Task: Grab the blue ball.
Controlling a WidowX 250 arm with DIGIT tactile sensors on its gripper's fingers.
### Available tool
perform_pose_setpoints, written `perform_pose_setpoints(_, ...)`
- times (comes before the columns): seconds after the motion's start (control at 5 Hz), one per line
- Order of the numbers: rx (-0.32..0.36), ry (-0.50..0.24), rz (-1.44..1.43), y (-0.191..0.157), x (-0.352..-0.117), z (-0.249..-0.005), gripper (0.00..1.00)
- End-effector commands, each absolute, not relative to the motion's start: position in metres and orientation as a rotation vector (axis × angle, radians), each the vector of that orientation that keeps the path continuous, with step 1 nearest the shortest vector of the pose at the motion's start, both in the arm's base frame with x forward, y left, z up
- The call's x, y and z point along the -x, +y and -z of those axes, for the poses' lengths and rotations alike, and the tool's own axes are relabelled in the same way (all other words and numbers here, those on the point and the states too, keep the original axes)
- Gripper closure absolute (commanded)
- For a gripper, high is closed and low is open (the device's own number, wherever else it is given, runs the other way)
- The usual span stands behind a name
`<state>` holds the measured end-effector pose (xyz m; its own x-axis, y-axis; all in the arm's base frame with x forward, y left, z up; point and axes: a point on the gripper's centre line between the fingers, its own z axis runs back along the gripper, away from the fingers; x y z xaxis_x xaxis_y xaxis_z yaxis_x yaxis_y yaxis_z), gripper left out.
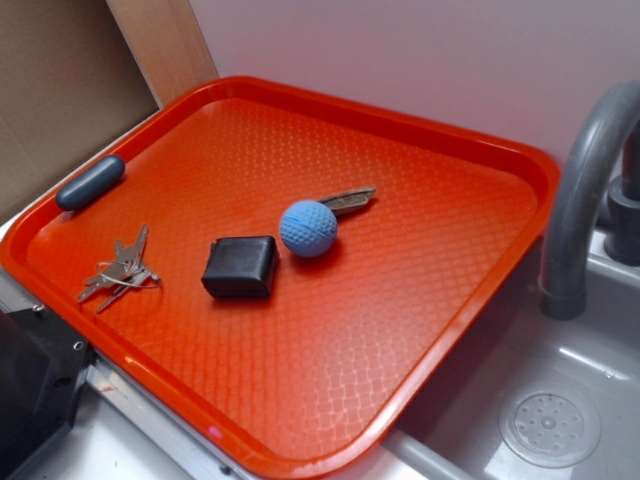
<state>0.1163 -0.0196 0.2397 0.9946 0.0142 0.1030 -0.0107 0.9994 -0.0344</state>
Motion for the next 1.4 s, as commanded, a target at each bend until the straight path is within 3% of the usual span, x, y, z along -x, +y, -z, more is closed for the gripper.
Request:
perform_pose_setpoints(0.0,0.034,-0.103,-0.012,-0.02,-0.116,-0.24,0.0)
perform_pose_setpoints(0.2,0.044,-0.047,-0.108,-0.056,-0.151,-0.2,0.0)
perform_pose_setpoints(0.4,0.103,-0.117,-0.217,-0.073,-0.175,-0.166,0.0)
perform_pose_setpoints(0.6,0.085,-0.161,-0.246,-0.084,-0.199,-0.129,0.0)
perform_pose_setpoints(1.2,0.085,-0.161,-0.246,-0.084,-0.199,-0.129,0.0)
